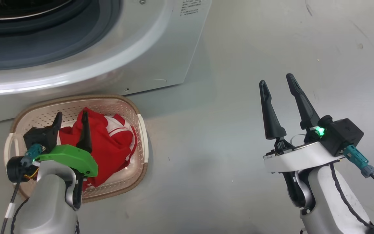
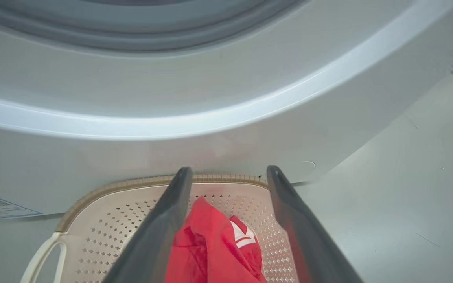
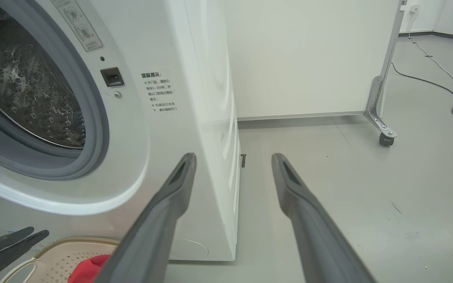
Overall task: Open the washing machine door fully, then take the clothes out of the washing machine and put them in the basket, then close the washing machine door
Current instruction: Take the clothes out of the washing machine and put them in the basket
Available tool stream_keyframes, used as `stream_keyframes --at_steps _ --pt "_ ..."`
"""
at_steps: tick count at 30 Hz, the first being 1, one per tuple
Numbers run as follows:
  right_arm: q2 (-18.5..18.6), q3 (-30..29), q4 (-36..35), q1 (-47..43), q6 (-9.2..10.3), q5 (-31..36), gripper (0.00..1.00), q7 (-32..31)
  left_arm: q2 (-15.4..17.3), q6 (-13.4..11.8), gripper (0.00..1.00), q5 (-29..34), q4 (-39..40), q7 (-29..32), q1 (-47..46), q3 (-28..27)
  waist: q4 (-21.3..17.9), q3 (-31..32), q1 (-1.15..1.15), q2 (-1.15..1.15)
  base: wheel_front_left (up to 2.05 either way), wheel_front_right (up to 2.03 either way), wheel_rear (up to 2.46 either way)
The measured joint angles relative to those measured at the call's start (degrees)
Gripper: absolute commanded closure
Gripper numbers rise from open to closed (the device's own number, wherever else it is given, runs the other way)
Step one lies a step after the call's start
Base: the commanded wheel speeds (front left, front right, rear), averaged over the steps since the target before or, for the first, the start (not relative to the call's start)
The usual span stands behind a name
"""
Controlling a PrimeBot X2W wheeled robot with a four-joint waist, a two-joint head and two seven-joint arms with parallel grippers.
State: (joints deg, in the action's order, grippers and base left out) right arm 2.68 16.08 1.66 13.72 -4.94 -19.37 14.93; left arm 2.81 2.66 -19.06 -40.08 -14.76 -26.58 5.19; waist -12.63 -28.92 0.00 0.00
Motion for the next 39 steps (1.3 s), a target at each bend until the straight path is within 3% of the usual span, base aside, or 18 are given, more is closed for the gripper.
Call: stream_keyframes --at_steps 15,39 --pt "0.0 -2.2 1.8 -4.3 -0.02 3.0 0.0 0.0 -0.1 -0.9 0.0 4.5 20.2 0.1 6.2 -0.9 4.4 8.5 0.0 0.0 0.0 0.0 0.0" --pt "-0.1 -4.5 1.8 -12.1 0.63 4.5 0.0 0.0 -0.3 -4.4 0.0 6.1 33.6 0.1 24.2 0.9 8.5 19.1 0.0 0.0 0.0 0.0 0.0"
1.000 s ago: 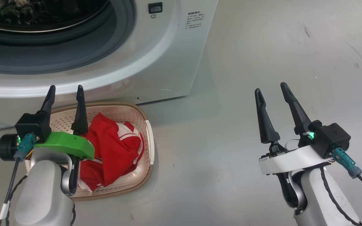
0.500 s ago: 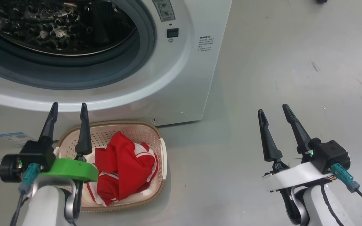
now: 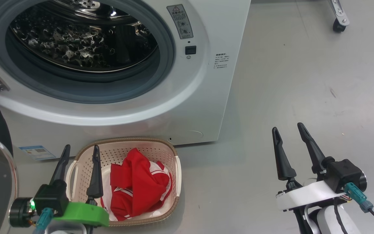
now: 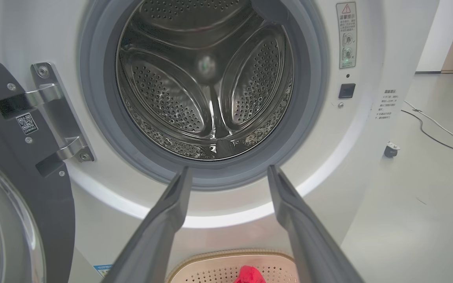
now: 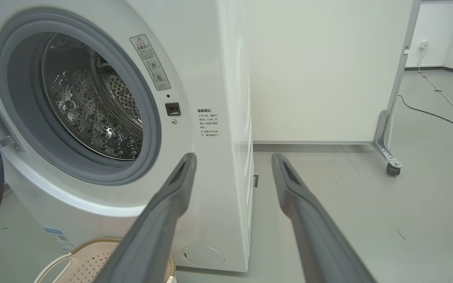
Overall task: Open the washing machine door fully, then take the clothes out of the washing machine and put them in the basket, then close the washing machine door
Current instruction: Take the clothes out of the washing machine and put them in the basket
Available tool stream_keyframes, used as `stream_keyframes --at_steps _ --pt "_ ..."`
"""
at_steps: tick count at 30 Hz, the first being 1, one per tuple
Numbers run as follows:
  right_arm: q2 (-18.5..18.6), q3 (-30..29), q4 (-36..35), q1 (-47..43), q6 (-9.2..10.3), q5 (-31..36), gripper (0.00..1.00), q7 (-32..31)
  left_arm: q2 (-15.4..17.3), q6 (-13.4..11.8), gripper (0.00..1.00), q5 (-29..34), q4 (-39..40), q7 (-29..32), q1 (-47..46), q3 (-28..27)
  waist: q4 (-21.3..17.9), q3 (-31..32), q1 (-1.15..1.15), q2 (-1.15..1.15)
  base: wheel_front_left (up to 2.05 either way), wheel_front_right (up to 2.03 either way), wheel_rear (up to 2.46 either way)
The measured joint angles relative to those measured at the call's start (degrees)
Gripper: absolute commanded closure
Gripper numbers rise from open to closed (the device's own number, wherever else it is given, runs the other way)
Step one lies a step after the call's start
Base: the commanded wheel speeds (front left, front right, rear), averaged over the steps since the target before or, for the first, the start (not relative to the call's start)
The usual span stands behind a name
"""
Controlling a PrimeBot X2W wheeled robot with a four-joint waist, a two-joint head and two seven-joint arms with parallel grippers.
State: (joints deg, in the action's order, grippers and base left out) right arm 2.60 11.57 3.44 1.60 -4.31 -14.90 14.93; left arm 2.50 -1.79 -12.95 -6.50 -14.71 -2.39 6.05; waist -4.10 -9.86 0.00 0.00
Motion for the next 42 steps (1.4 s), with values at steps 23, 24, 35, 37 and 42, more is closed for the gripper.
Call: stream_keyframes --at_steps 23,24,35,37,42 --pt "0.0 0.0 -2.2 -3.7 0.96 0.4 0.0 0.0 0.1 -1.8 0.0 0.6 6.4 0.0 8.5 2.2 0.1 1.9 0.0 0.0 0.0 0.0 0.0" --pt "0.0 0.0 -2.2 -3.7 0.96 0.4 0.0 0.0 0.1 -2.0 0.0 0.9 6.6 0.0 8.6 2.3 0.0 1.9 0.0 0.0 0.0 0.0 0.0" --pt "-0.1 0.1 -2.8 -4.4 1.02 0.4 0.0 0.0 0.1 -2.5 0.0 1.0 8.3 0.0 9.8 2.9 -0.1 1.8 0.0 0.0 0.0 0.0 0.0" --pt "-0.1 0.1 -2.9 -4.5 1.02 0.4 0.0 0.0 0.1 -2.5 0.0 1.1 8.6 0.0 9.9 2.9 -0.1 1.9 0.0 0.0 0.0 0.0 0.0" --pt "-0.1 0.1 -3.0 -4.5 1.02 0.4 0.0 0.0 0.1 -2.7 0.0 1.5 9.0 0.0 10.3 3.1 -0.2 1.9 0.0 0.0 0.0 0.0 0.0"
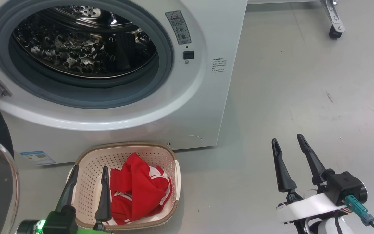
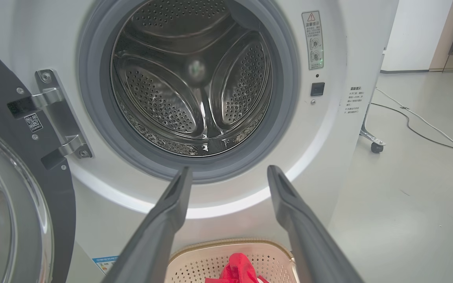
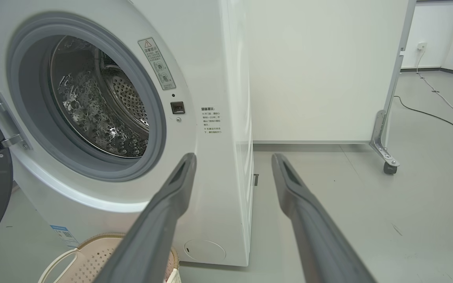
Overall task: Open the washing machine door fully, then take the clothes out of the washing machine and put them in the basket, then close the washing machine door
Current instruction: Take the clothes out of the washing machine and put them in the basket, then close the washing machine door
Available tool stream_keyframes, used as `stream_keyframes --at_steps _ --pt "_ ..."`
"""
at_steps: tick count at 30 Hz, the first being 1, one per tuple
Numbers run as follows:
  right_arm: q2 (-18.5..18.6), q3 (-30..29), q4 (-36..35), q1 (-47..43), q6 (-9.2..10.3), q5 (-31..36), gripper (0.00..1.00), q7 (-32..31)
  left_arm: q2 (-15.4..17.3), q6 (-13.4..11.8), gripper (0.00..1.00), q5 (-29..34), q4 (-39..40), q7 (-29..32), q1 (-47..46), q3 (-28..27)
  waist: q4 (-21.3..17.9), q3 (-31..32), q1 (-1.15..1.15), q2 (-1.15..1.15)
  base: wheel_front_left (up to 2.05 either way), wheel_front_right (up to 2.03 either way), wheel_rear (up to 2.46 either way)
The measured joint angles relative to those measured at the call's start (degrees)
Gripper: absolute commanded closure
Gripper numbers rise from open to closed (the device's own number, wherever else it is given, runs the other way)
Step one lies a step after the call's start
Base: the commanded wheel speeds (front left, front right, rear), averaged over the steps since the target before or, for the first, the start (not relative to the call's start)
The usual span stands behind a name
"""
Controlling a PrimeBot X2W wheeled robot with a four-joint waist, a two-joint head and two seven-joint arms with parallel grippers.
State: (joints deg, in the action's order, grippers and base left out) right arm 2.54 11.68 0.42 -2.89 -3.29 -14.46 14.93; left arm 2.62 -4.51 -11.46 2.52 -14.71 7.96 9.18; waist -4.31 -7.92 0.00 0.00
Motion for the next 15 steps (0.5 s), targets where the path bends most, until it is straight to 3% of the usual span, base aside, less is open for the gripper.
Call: stream_keyframes --at_steps 15 --pt "0.0 0.1 0.0 -0.1 0.0 0.0 0.0 0.0 0.0 -0.6 0.0 0.5 1.1 0.0 0.9 0.3 -0.3 0.9 0.0 0.0 -0.23 0.23 0.0"
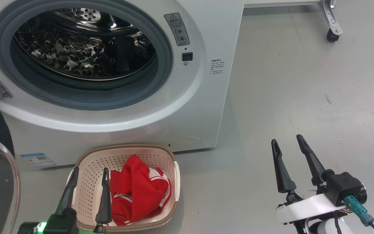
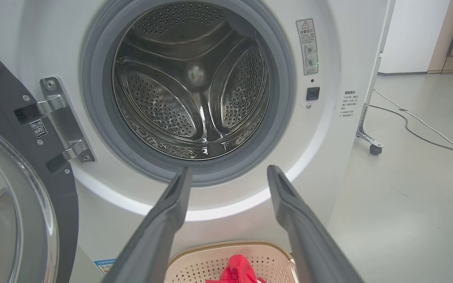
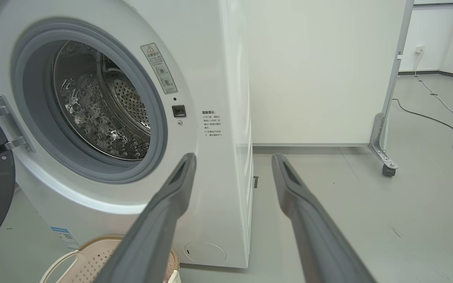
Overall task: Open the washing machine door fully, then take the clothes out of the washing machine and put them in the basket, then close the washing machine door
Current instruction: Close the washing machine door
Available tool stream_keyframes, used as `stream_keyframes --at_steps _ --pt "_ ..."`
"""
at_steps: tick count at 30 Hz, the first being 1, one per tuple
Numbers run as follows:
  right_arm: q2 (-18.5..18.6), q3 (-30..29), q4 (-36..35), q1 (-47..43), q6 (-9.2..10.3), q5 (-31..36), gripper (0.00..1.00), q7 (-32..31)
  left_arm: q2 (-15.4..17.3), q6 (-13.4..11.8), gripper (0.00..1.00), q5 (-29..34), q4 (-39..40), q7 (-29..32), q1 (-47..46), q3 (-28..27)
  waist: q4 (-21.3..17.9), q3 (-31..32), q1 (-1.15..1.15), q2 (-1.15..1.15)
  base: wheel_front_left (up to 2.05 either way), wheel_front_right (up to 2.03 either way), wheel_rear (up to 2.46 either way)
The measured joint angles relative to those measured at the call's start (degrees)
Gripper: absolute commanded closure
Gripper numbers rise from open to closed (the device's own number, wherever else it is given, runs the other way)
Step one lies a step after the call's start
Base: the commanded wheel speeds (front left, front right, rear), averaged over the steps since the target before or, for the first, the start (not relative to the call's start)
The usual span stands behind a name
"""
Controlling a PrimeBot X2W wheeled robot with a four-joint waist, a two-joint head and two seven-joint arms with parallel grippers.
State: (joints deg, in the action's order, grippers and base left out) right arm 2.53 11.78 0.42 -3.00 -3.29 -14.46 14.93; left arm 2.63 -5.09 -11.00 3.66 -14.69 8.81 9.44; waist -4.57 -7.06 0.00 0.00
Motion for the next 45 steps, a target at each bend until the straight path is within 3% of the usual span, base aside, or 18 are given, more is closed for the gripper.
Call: stream_keyframes --at_steps 45 --pt "0.0 0.1 -0.1 -0.9 0.0 0.0 0.0 0.0 0.1 -0.4 0.0 0.0 2.4 0.6 1.2 1.2 -0.2 0.9 0.0 0.0 -0.81 0.81 0.0"
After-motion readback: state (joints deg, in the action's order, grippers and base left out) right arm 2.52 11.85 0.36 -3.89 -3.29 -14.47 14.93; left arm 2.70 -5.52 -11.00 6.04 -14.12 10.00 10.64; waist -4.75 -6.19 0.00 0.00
